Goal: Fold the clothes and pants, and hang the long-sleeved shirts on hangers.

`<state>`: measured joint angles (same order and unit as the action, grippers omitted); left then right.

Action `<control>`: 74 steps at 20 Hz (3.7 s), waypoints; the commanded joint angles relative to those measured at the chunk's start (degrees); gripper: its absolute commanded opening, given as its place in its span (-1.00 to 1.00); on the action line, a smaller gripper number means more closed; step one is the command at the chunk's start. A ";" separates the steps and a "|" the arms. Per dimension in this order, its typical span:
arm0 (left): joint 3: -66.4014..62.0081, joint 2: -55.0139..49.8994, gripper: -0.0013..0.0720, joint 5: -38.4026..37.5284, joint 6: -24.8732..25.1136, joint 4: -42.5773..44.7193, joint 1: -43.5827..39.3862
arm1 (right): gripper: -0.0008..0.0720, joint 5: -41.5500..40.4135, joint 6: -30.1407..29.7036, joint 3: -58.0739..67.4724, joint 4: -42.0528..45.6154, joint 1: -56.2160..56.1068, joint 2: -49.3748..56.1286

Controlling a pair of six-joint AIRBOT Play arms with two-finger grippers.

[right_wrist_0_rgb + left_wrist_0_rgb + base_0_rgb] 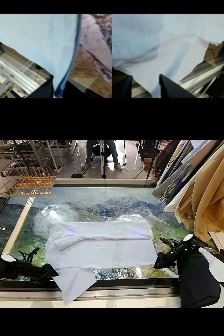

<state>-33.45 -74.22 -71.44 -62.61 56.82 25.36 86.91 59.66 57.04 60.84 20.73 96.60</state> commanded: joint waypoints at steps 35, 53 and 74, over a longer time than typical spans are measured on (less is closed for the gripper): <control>-27.06 -24.28 0.07 11.10 14.27 -62.03 -0.76 | 0.28 -28.09 14.03 33.66 -7.67 -10.54 9.40; -28.74 -16.59 -0.82 11.50 21.55 -34.75 -9.88 | -0.92 -16.20 10.12 36.39 -14.36 -11.19 16.90; -40.61 -3.96 -0.95 0.57 -1.75 -14.58 -8.52 | -0.92 -53.27 34.38 37.03 6.08 -53.68 0.17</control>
<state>-71.92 -84.82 -61.60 -62.06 42.02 10.68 51.72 90.78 94.00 69.73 -22.65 91.44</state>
